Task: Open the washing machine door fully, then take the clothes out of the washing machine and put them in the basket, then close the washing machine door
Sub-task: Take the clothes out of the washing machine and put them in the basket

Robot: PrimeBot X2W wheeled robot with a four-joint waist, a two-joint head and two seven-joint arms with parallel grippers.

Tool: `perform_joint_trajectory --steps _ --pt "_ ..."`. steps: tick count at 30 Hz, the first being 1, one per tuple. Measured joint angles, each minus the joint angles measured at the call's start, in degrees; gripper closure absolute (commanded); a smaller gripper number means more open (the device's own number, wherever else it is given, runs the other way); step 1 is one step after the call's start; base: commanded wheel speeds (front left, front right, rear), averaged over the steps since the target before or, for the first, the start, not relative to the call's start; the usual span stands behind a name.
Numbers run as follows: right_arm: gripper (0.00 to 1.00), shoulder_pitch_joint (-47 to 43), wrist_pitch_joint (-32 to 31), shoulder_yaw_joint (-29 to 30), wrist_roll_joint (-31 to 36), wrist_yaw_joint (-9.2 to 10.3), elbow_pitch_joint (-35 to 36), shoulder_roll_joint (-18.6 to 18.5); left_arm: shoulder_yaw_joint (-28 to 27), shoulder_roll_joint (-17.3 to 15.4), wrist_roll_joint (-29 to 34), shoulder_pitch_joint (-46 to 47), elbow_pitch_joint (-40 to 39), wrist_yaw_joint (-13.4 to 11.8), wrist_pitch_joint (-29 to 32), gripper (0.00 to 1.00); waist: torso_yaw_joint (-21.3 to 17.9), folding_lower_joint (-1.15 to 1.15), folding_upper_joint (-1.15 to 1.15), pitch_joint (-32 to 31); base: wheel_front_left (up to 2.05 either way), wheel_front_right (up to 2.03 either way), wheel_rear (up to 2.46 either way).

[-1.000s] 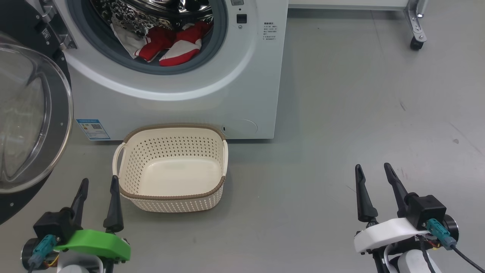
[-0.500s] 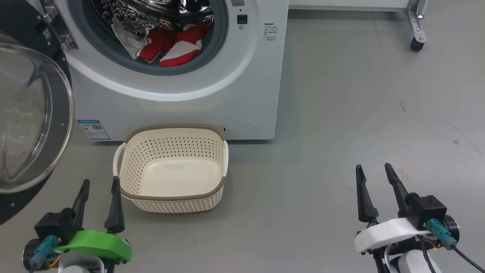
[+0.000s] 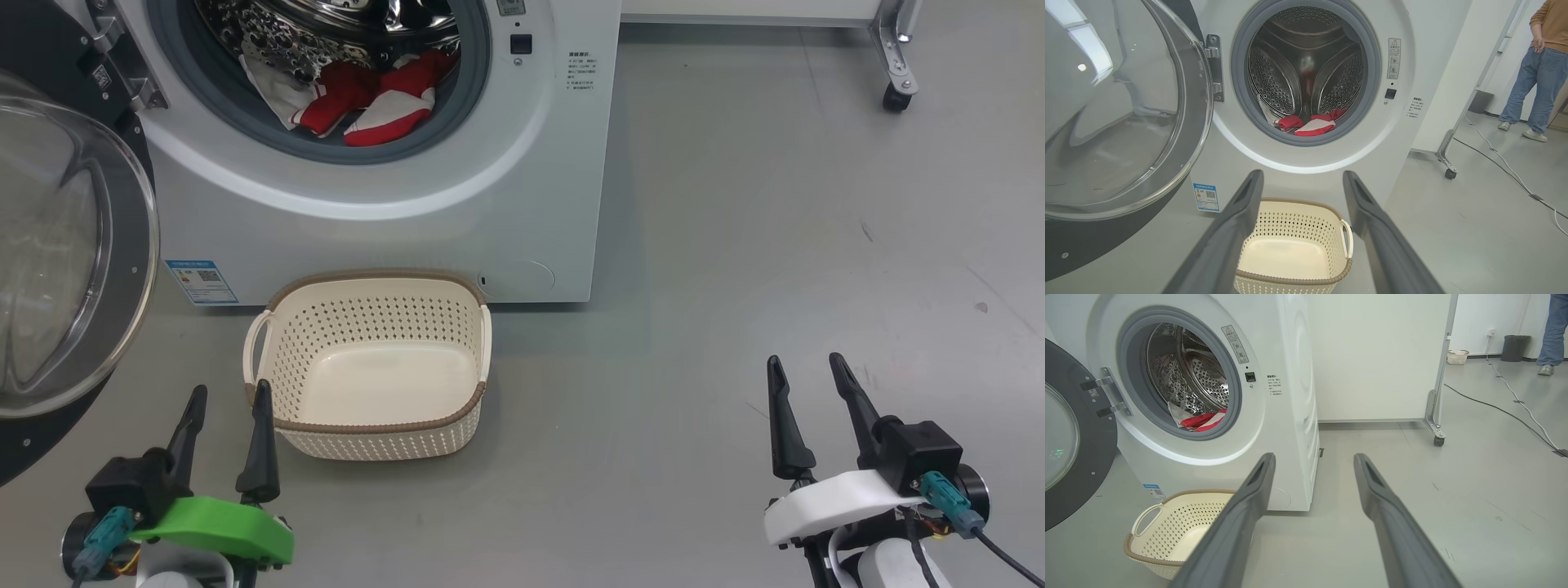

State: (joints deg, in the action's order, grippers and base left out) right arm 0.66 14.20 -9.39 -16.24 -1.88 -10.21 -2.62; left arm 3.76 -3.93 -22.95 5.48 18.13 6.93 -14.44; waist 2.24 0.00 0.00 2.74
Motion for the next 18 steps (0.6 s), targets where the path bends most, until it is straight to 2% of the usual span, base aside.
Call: perform_joint_trajectory --steps 9,18 --pt "0.0 0.0 0.0 -0.1 0.0 0.0 -0.3 0.0 0.1 -0.1 0.0 -0.2 -0.3 0.0 0.0 0.0 -0.1 0.0 0.0 -0.2 0.42 -0.42 0.0" --pt "0.0 0.0 0.0 -0.2 -0.3 -0.05 -0.6 0.0 0.6 -0.1 0.0 -0.4 -0.6 0.0 0.0 0.0 0.0 0.0 0.0 -0.5 0.79 -0.79 0.0"
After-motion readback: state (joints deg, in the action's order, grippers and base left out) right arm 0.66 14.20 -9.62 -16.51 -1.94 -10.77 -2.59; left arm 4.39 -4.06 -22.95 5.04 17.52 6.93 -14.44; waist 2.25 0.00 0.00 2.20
